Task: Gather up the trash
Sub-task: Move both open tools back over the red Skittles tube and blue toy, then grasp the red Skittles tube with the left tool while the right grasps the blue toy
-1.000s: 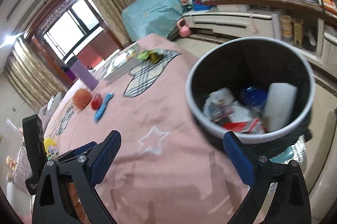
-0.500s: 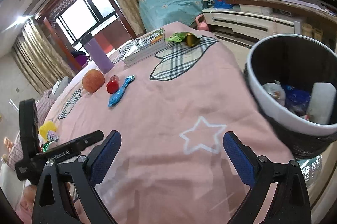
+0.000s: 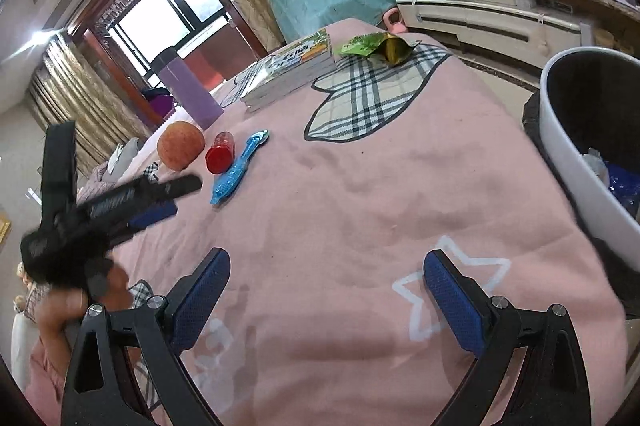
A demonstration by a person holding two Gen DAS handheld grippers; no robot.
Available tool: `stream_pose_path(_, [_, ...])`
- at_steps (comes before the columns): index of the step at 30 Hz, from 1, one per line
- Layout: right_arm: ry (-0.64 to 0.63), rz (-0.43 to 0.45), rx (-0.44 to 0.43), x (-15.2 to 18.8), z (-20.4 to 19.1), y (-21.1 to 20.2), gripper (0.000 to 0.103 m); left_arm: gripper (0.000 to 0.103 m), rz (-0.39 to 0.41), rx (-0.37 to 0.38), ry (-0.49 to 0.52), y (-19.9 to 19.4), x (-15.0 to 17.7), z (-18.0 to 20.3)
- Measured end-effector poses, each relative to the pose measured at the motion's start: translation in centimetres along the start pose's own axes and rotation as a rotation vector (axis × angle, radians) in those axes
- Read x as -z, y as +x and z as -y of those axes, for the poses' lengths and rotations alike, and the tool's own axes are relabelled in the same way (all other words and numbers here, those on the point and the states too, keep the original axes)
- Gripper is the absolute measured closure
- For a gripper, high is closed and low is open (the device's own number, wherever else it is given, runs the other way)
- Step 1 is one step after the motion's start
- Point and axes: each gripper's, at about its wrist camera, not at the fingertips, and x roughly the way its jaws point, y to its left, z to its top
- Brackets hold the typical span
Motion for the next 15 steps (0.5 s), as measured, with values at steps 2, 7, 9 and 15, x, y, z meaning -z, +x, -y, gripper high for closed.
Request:
stream_pose_path(2, [0.005, 0.001, -0.005, 0.1, 0.1, 0.0, 0.005, 0.03, -0.002, -0.006, -0.003, 0.9, -1.0, 0.1])
stream_pose_path(7, [0.023, 0.014, -0.019, 0.0, 0.4, -0.2, 0.005, 0.03, -0.026, -0.038, 0.008, 3.4, -2.5, 0.2])
stream_pose_path(9, [0.017, 0.015, -0.013, 0.1, 0.3, -0.3, 0.005, 0.031, -0.034, -0.052, 0.018, 4.1, -2.6, 0.2])
stream_pose_path(15, [0.005, 0.007, -0.001, 0.1, -0.1, -0.1, 0.005, 0.062, -0.03, -0.038, 0.018, 4.0, -2.1, -1.2])
